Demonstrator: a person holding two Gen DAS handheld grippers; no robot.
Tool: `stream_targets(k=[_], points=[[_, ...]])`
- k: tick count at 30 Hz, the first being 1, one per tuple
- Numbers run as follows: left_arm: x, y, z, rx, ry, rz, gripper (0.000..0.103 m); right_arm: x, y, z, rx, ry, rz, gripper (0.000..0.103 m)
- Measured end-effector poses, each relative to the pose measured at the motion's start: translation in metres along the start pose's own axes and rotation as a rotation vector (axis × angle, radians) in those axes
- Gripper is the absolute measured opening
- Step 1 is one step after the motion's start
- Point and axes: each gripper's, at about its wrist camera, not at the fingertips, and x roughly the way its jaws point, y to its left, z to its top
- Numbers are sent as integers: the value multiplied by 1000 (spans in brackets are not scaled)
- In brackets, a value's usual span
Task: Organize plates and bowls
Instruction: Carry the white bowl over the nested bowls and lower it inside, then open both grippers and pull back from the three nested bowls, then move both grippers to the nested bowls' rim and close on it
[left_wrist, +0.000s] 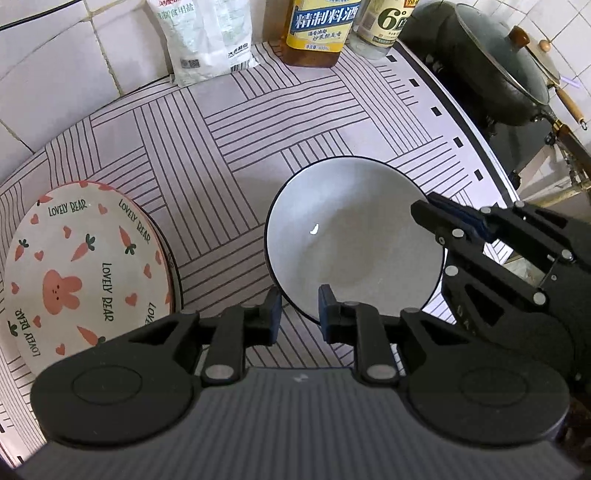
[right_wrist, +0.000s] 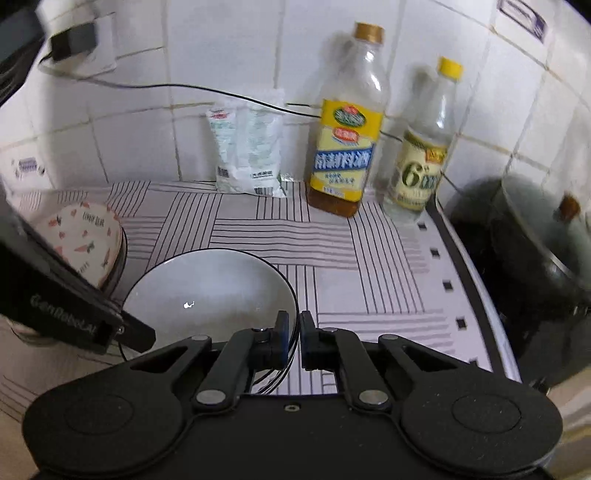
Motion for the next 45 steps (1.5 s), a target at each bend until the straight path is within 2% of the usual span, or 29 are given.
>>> stream_targets(k=[6,11,14,17,20,23,25,28,31,34,38,41,45], points=[[0,1,0,-17,-3,-5,19,2,0,0,-25,4,8,9],[-9,7,-5,-85,-46,-16,19,2,1,-2,-67,8,23,11],[-21,7,-10,-110,-83,0,25,-3,-5,1,-55,-10,60,13],[-33,7,-16,-143,-104,18,26,-12,-14,4,-24,-50,109,14],[-49,7,-24,-179,-150,21,30,-24,-28,3,18,-95,175,21],[-69,9,-34,-264,-251,-28,37,-37,-44,-4,60,-122,232,28],[-82,8,-41,-301,-301,-37,38,-47,-53,-10,73,-134,275,29],[-96,3,-50,-323,-356,-3,39,-56,-61,-23,8,-127,317,29],[-107,-6,-60,-347,-396,0,40,-55,-65,-40,-83,-99,312,29],[-114,-16,-70,-369,-431,0,41,-58,-72,-53,-120,-90,340,29],[-113,-28,-86,-425,-481,-5,45,-59,-81,-63,-143,-111,391,39],[-98,-36,-98,-484,-488,11,45,-50,-86,-71,-129,-130,436,45],[-81,-39,-111,-536,-486,4,47,-30,-88,-80,-121,-127,421,52]])
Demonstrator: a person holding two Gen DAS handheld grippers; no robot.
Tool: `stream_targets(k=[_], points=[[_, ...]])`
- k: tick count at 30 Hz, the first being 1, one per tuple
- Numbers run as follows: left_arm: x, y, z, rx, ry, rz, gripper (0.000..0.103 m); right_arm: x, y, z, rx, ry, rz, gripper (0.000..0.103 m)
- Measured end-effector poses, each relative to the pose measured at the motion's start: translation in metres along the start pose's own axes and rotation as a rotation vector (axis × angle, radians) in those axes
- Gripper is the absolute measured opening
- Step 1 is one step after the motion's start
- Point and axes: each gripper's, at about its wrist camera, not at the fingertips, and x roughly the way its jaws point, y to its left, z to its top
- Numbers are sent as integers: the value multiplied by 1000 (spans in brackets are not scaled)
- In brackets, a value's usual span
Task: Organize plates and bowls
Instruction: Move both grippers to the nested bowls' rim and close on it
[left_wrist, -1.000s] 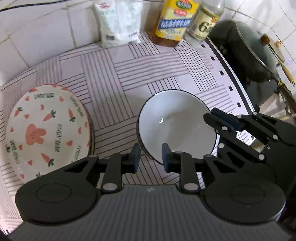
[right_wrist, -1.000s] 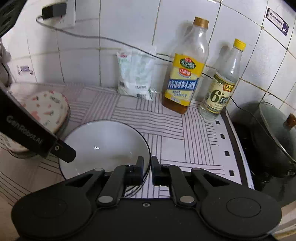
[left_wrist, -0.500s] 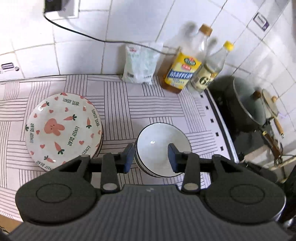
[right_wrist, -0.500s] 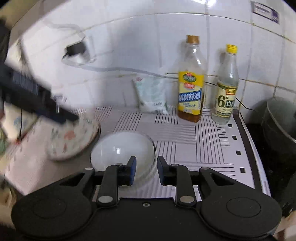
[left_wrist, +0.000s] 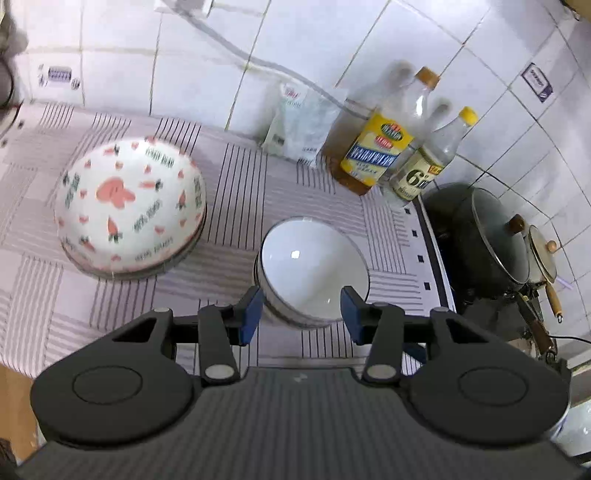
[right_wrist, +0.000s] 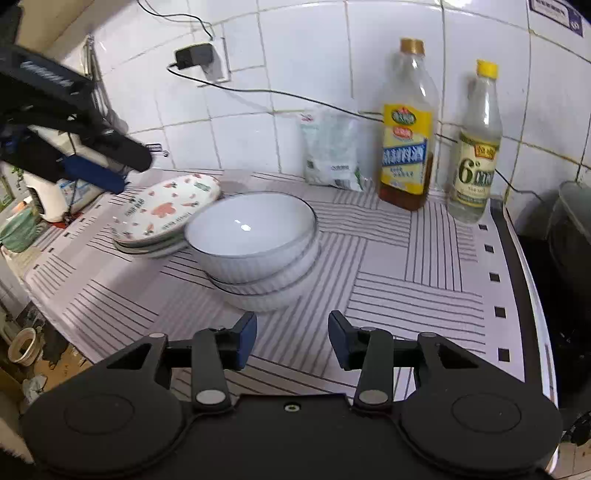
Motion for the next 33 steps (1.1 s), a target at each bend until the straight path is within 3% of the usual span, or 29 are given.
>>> stream_targets(k=[2,5,11,13,16,21,25,31,33], points=[[6,8,-8,-43,6,-26,52,5,0,-6,-49,-6,-28,54],[21,17,-18,-100,14,-50,52,10,2,-12,-126,7,-105,56],[26,39,-14,-251,-78,-112,60,21,-1,-19,-141,10,-19,73],[36,43,-11,-244,-59,-104,61,31,1,-22,-154,-7,-14,78],[56,48,-5,-242,-11,-136,67,47,4,-24,-152,-35,-6,95],[100,54,2,-282,137,-81,67,83,11,-21,-174,-46,-29,96],[125,60,5,-283,178,-48,63,103,12,-10,-152,-48,55,95],[134,52,0,-180,129,-72,36,116,15,-3,-168,-88,132,98],[135,50,2,-174,117,-66,36,118,12,-4,-158,-90,152,98]])
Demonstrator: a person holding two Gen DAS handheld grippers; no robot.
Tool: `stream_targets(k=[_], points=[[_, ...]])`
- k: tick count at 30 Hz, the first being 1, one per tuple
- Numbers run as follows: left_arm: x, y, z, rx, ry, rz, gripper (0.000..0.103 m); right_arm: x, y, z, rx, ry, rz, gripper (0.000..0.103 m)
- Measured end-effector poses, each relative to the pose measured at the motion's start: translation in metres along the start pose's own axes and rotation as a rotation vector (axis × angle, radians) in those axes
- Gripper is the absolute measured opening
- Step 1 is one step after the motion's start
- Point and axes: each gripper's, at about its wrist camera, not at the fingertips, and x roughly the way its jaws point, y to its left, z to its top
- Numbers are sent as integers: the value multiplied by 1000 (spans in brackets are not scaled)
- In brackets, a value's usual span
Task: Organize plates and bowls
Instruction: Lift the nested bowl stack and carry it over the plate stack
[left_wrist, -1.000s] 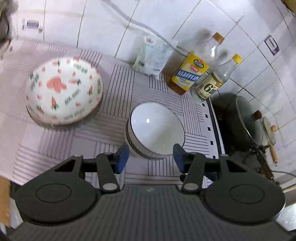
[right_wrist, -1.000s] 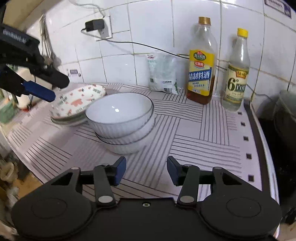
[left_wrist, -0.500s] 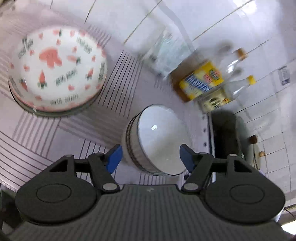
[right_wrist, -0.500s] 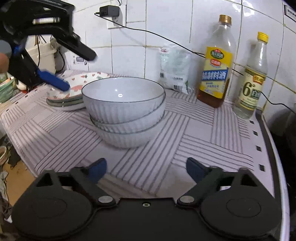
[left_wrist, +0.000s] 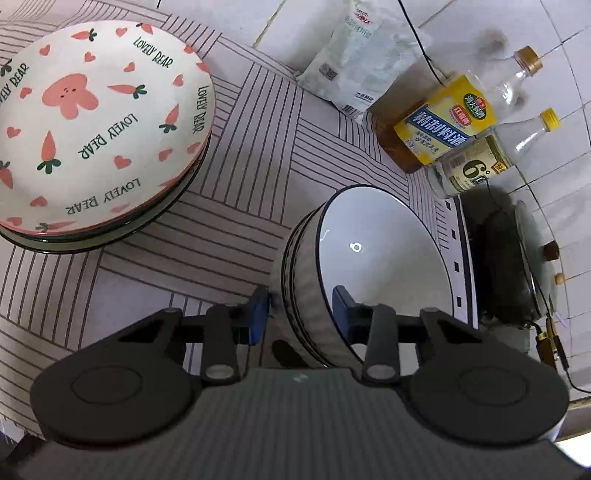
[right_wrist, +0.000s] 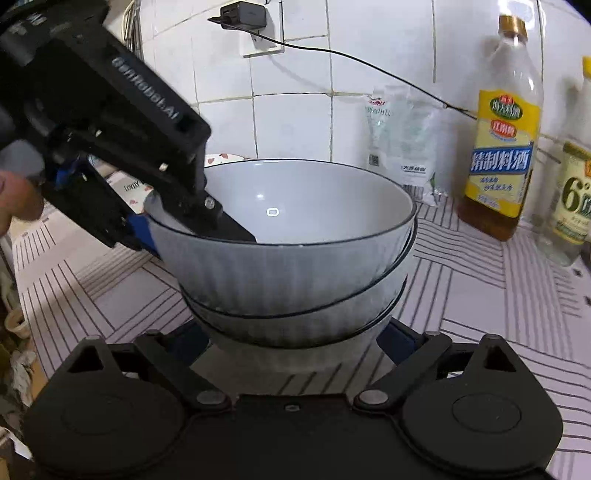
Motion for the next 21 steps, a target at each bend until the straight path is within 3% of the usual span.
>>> stream_targets(k=[7,13,21], points=[[7,4,2,-19,-5,-2,34,7,-4,1,8,18,40,98],[5,-9,0,106,-1,25,34,12,-8,5,20,26,55,98],[2,-12,0,128,11,38,34,5,-2,-1,20,4,47,98]])
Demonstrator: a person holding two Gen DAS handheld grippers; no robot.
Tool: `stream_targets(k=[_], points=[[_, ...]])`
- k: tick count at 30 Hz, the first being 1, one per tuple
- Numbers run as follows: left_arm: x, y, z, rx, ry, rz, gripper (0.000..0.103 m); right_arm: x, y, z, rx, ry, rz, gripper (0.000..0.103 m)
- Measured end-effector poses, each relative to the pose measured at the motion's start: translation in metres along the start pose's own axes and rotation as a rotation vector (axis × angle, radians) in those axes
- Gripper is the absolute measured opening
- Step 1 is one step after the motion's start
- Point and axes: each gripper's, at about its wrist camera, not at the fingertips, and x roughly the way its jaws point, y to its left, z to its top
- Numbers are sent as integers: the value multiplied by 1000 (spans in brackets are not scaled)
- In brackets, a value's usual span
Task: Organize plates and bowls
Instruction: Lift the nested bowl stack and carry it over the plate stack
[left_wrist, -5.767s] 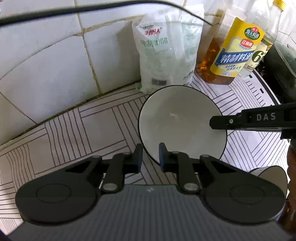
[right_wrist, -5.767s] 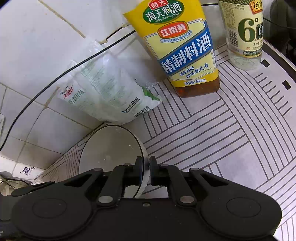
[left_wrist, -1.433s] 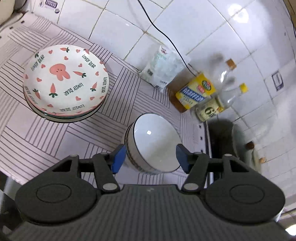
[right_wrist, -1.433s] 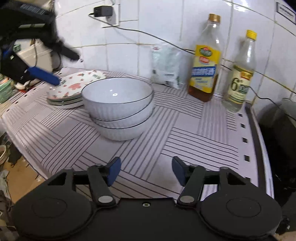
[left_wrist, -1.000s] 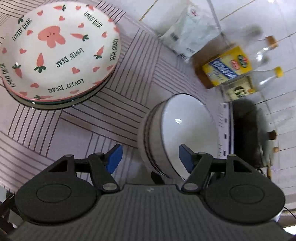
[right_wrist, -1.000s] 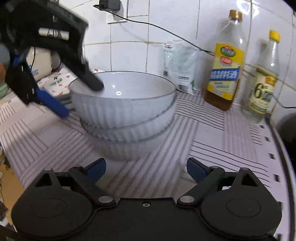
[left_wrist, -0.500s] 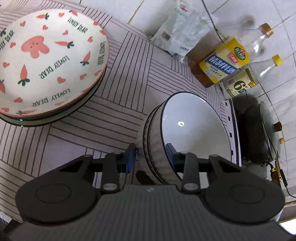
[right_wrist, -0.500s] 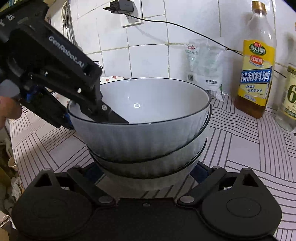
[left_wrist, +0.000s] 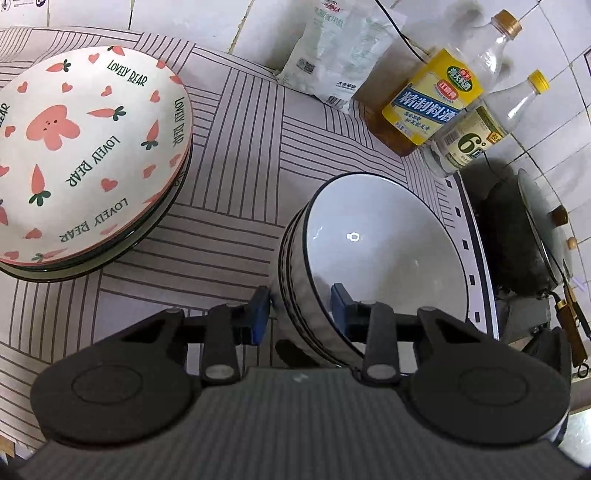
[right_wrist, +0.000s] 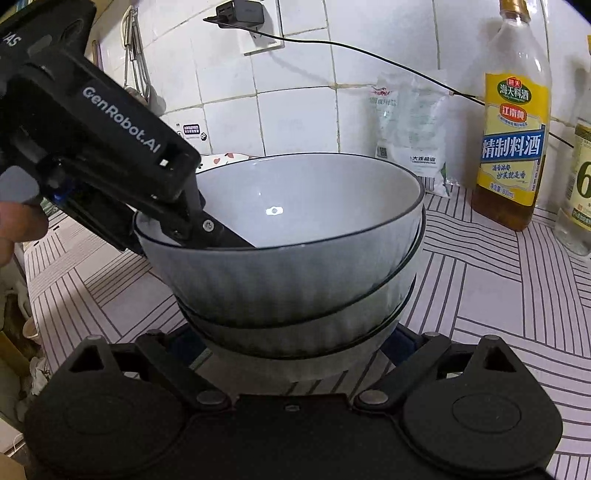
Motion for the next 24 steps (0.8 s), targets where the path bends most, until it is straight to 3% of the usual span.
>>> stream_targets(k=[11,24], points=[[-33,6,0,5,-35,-23,34,-20,19,8,-76,-94,9,97],[-140,26,33,81,-153,41,34,-30,83,78,-145,-222,73,97]])
